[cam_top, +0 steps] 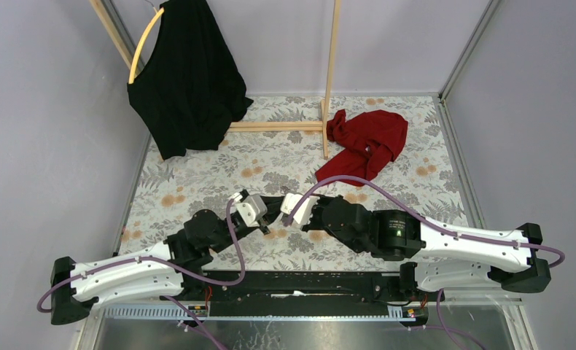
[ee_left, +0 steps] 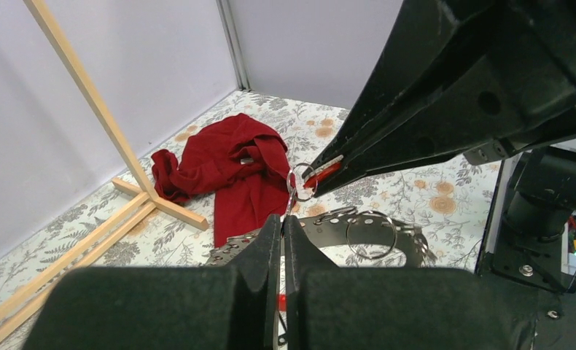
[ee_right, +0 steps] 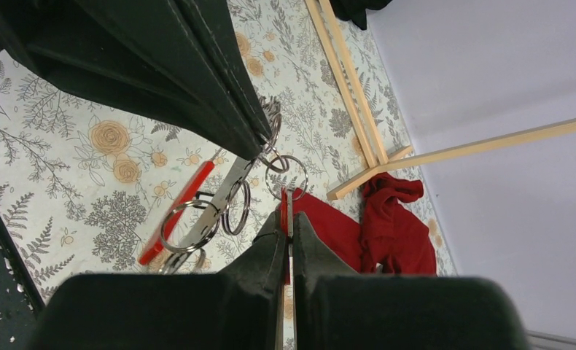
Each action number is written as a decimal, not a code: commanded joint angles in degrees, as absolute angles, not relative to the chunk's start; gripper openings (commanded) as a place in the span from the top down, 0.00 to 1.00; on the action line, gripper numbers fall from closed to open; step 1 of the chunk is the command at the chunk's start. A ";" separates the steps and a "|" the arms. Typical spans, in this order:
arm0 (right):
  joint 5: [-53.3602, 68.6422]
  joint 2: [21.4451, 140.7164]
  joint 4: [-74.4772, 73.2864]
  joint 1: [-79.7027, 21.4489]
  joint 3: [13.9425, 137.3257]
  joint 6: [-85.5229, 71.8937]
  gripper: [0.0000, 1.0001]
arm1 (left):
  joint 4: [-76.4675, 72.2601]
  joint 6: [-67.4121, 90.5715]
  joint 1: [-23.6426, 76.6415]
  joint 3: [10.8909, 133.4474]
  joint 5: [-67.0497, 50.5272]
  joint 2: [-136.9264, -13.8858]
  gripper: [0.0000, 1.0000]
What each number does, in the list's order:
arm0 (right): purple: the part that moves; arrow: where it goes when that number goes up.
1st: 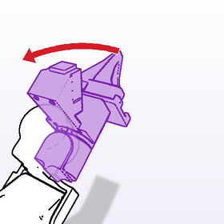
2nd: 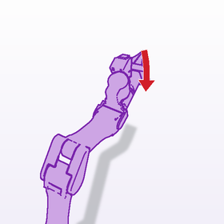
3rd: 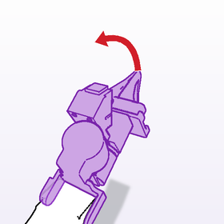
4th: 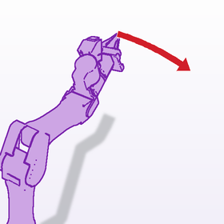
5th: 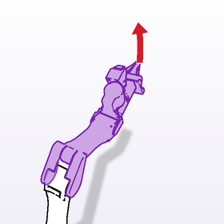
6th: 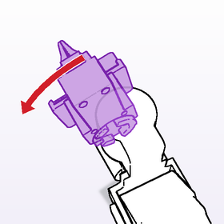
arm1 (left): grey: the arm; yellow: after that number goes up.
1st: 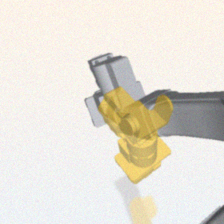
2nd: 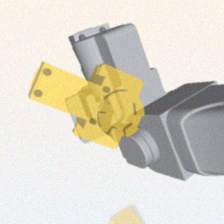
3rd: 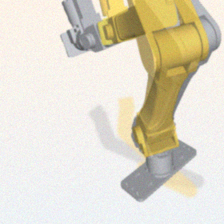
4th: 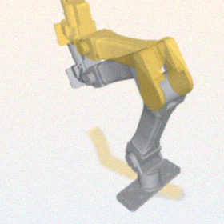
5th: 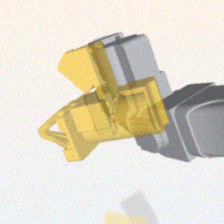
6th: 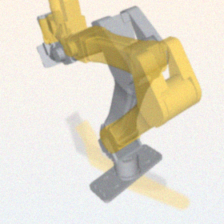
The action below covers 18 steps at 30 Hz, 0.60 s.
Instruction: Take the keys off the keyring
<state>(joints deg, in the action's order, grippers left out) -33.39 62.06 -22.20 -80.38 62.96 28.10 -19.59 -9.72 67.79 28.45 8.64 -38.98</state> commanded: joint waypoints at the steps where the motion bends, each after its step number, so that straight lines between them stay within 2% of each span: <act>1: -36.20 60.21 -22.27 -80.90 61.94 25.95 1.00 | -24.33 -8.60 67.68 27.77 10.21 -37.69 1.00; 18: -36.65 60.43 -22.67 -80.86 60.47 24.05 1.00 | -28.81 -8.98 67.68 25.84 10.93 -36.22 1.00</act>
